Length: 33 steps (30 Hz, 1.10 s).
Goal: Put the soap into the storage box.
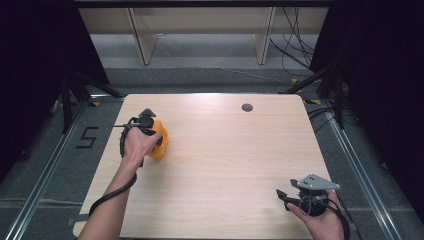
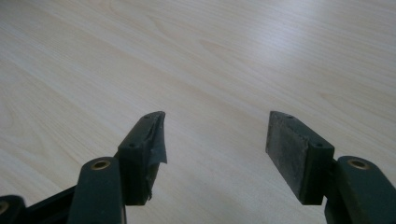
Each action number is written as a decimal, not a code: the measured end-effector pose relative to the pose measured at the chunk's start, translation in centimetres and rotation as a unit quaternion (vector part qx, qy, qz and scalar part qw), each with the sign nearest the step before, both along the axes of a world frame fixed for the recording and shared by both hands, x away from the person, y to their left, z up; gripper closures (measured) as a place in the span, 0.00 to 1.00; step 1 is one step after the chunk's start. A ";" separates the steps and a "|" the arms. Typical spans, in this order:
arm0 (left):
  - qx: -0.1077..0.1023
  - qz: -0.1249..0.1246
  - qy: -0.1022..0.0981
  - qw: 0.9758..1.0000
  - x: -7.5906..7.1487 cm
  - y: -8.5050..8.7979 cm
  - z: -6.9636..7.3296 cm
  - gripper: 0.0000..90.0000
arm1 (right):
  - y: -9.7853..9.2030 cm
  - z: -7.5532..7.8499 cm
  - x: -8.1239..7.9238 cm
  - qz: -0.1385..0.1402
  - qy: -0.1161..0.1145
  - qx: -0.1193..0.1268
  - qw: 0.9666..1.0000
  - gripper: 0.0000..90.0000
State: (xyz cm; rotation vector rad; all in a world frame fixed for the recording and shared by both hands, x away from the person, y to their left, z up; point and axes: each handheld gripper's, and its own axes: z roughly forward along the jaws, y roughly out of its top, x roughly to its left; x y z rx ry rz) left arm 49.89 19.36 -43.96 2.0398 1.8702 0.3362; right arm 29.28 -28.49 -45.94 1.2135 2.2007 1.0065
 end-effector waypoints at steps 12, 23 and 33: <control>-0.003 -0.019 -0.024 1.000 -0.4 0.5 0.5 0.55 | 0.0 -0.1 0.0 0.001 0.010 0.001 1.000 0.42; -0.038 -0.029 -0.056 0.997 -2.1 1.1 2.4 0.45 | 0.1 -0.1 -0.1 -0.005 0.021 0.005 1.000 0.41; -0.040 -0.069 -0.115 0.990 -4.5 2.0 3.7 0.38 | 0.1 -0.1 0.0 0.000 0.017 0.002 1.000 0.41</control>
